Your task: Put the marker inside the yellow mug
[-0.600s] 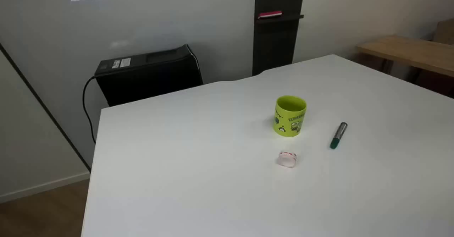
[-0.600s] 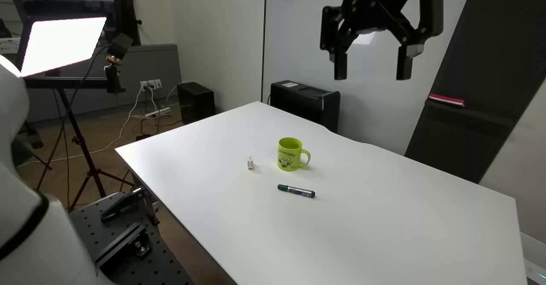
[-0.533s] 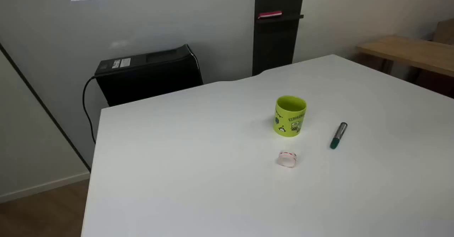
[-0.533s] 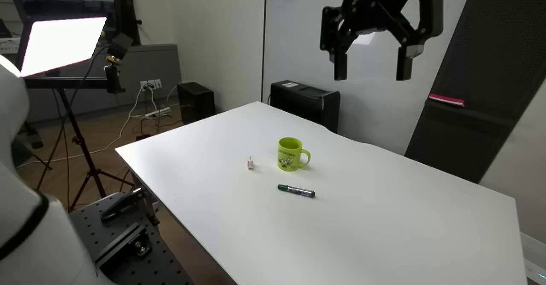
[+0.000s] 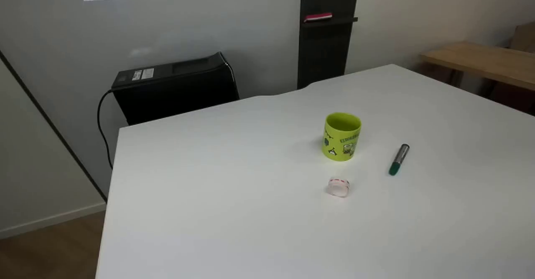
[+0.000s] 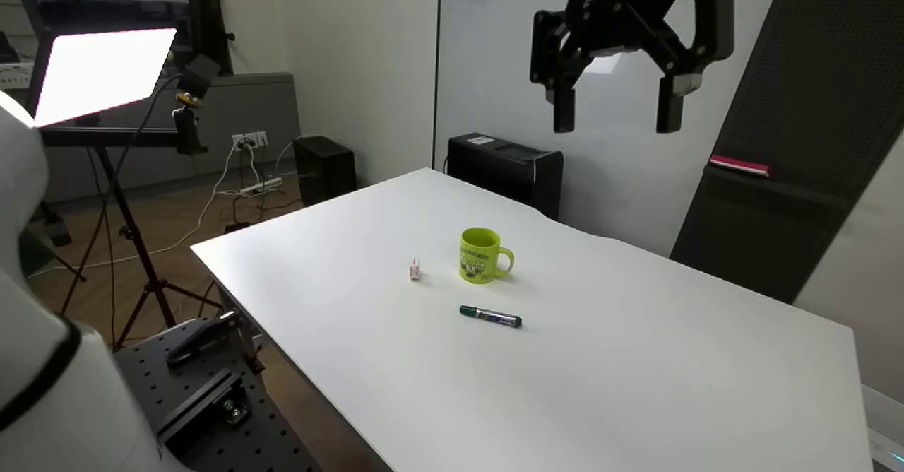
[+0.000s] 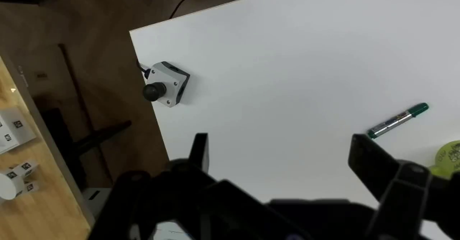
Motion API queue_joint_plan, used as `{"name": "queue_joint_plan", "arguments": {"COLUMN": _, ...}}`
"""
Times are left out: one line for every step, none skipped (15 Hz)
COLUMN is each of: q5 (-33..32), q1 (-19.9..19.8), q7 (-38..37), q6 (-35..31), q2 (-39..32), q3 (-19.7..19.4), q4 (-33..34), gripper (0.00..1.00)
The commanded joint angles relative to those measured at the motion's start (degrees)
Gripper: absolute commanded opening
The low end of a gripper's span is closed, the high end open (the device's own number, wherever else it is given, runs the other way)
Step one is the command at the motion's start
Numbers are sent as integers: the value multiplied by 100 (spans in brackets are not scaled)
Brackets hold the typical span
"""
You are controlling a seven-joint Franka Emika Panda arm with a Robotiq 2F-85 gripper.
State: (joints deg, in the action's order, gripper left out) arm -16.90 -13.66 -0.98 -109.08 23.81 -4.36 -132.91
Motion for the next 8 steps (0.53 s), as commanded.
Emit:
{"name": "queue_joint_plan", "arguments": {"q5": -180, "q1": 89, "q7": -185, "q6": -57, "q2": 26, "q3": -73, "q4": -63, "gripper": 100}}
{"name": "queue_joint_plan", "arguments": {"q5": -243, "q1": 48, "q7": -427, "q6": -189, "q2": 59, "q3": -43, "q4": -140, "gripper": 100}}
{"name": "queue_joint_plan", "arguments": {"q5": -241, "q1": 18, "q7": -639, "q6": -196, "q2": 62, "q3": -23, "q4": -163, "gripper": 100}}
{"name": "queue_joint_plan", "arguments": {"q5": -236, "q1": -31, "q7": -992, "q6": -284, "q2": 65, "q3": -5, "q4": -196, "gripper": 100}}
{"name": "queue_joint_plan", "arguments": {"q5": -134, "q1": -51, "q7": -1229, "q6": -402, "q2": 65, "q3": -40, "q4": -229, "gripper": 100}}
{"name": "queue_joint_plan", "arguments": {"q5": -116, "q1": -78, "q7": -1471, "q6": -520, "q2": 82, "q3": -36, "q4": -270, "gripper": 100}}
{"name": "queue_joint_plan", "arguments": {"q5": -47, "q1": -96, "q7": -1673, "q6": -659, "q2": 100, "q3": -50, "q4": -320, "gripper": 100}}
{"name": "queue_joint_plan", "arguments": {"q5": 54, "q1": -112, "q7": -1855, "q6": -787, "q2": 100, "q3": -73, "q4": -370, "gripper": 100}}
